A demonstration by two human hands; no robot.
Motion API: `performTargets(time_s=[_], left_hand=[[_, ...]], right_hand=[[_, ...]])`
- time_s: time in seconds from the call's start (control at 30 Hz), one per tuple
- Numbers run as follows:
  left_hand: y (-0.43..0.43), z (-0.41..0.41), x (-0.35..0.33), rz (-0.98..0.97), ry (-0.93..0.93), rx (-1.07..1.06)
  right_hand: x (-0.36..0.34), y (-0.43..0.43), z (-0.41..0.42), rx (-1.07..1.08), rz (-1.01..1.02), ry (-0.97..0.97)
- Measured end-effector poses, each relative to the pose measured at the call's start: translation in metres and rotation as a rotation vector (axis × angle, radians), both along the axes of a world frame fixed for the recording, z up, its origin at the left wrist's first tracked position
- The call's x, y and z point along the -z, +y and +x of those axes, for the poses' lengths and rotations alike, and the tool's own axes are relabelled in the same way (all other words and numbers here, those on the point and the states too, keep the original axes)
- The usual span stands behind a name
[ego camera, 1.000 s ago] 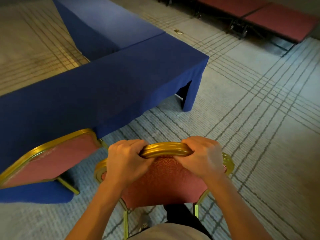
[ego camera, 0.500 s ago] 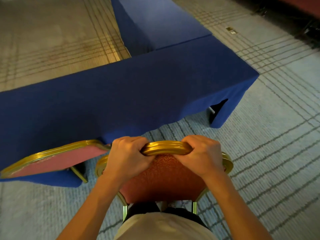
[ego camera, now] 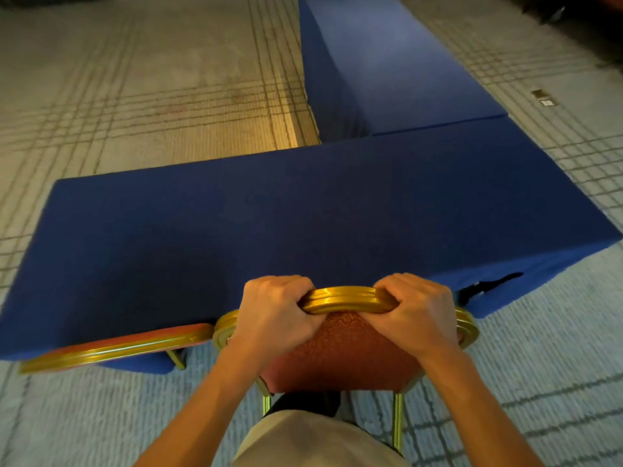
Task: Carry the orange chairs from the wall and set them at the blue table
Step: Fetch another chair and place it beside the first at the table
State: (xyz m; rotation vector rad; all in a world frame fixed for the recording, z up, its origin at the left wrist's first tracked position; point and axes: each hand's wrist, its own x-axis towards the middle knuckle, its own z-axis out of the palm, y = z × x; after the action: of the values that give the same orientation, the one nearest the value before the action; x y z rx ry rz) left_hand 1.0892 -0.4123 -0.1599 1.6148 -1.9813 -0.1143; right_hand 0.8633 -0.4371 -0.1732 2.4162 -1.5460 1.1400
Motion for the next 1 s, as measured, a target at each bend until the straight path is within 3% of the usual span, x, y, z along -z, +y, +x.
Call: performTargets(time_s=[0.5, 1.0], left_hand=[[-0.117, 0.014, 0.022, 0.035, 0.017, -0.158], [-0.111, 0.008, 0.050, 0.155, 0.043, -0.278]], right_hand=[[0.015, -0.146, 0.020, -0.181, 0.112, 0.087], [0.041, -0.161, 0.023, -0.293, 0.404, 0.202]])
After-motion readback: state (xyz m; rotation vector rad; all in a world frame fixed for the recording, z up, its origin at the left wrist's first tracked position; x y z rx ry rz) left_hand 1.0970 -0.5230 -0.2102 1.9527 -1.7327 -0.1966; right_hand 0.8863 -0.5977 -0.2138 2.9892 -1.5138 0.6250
